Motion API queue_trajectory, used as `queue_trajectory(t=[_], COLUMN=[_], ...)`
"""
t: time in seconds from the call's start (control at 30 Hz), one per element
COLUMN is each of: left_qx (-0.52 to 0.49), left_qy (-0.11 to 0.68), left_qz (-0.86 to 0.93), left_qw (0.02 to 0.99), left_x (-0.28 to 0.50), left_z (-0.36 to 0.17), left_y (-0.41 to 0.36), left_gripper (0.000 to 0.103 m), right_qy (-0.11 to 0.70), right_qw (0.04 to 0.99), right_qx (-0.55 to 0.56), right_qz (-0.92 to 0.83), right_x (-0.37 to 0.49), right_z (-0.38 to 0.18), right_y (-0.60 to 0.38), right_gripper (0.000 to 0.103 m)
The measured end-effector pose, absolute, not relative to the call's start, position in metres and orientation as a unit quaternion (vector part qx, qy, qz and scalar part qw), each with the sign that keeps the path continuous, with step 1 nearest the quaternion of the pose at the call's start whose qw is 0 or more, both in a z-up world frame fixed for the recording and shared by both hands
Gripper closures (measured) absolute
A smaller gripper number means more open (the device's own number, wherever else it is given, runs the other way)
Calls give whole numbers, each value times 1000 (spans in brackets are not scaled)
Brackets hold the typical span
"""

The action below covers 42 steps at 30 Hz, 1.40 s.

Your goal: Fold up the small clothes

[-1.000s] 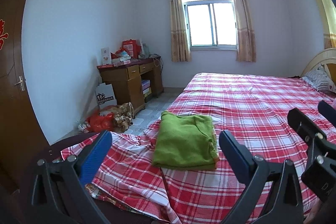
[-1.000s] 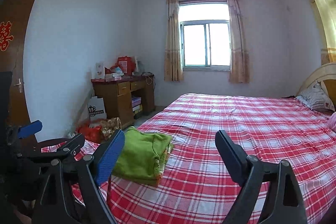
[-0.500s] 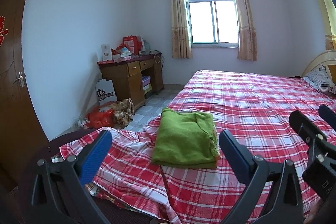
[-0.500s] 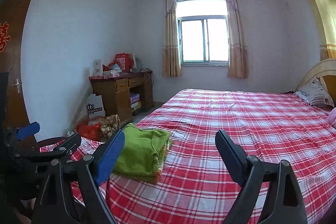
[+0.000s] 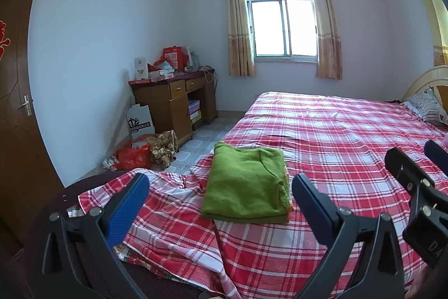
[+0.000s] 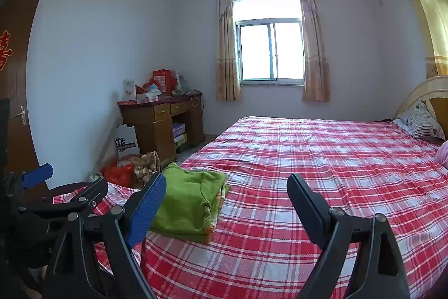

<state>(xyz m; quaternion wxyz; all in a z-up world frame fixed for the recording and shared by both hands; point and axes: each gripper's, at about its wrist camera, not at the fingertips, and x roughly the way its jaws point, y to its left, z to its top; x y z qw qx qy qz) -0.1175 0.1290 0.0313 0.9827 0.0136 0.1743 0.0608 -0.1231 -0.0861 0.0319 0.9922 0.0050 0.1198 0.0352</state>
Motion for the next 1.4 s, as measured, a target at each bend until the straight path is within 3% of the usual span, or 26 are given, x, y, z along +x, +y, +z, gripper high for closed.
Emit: queue_trajectory(t=[1.4], left_qx=[9], left_qy=[185], left_qz=[63], left_qw=[981], left_x=[-109], left_z=[24], left_y=[132], left_gripper=[0], right_qy=[138], right_qw=[990], right_qx=[17], right_qz=[31], right_x=[-113], right_z=[19], right_y=[-88], right_gripper=[14])
